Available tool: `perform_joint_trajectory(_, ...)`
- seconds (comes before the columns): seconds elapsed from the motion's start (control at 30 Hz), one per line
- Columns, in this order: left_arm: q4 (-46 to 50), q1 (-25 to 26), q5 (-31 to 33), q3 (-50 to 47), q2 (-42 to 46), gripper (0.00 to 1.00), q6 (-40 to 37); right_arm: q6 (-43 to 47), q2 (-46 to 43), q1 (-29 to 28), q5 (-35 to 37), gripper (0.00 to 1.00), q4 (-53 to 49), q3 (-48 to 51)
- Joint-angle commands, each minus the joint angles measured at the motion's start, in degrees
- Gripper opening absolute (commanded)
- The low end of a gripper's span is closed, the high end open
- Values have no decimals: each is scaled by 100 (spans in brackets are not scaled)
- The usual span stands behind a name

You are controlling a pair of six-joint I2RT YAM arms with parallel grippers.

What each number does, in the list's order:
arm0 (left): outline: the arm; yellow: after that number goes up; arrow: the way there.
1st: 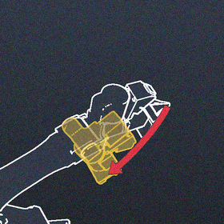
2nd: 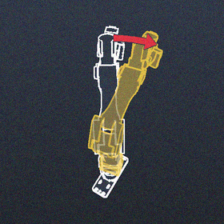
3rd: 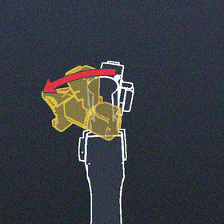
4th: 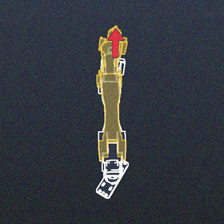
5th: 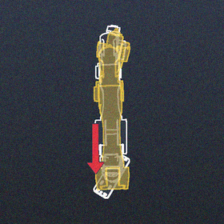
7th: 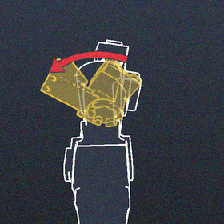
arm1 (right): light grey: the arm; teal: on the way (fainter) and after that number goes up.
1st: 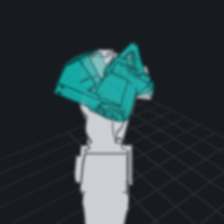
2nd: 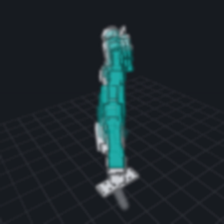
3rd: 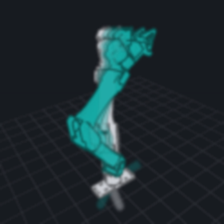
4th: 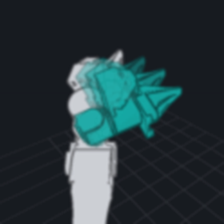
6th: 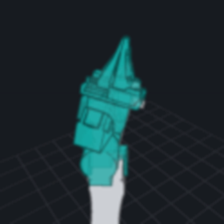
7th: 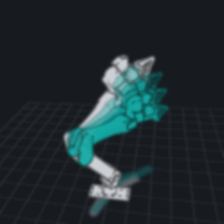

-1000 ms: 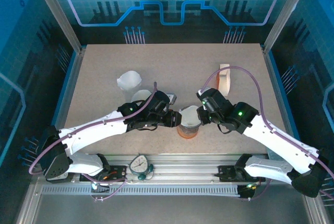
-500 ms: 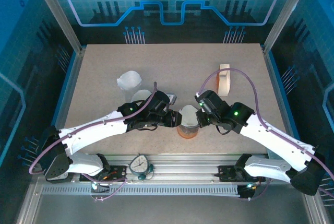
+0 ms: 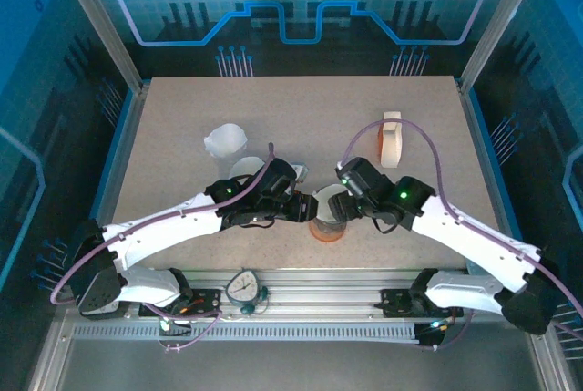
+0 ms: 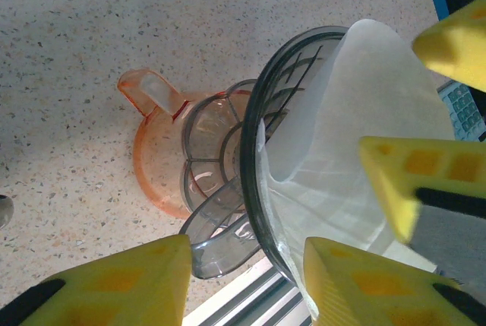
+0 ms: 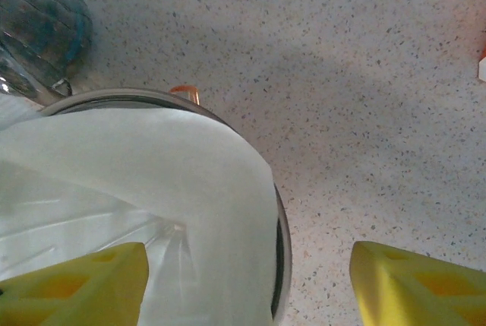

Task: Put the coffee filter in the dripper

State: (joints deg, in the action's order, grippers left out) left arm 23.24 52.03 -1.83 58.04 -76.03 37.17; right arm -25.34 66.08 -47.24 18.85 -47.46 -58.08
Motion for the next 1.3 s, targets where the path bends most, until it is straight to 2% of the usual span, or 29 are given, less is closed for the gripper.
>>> perform_joint_trajectory(0.0,44,35,-73,-52,-26,45,-60,139,194,72,-120,73,104,-257)
perform_joint_trajectory(0.13,18,33,-77,-74,-35,45,-60,263,412,272,-324,73,44,-345)
perform_joint_trajectory(0.67,-39,35,-99,-118,-52,46,-27,345,998,357,-429,74,323,-50)
perform_joint_trajectory(1.03,-116,35,-171,-163,-18,46,62,175,961,372,-411,74,829,438)
perform_joint_trajectory(1.27,-202,12,32,-214,387,54,67,135,969,370,-343,74,896,504)
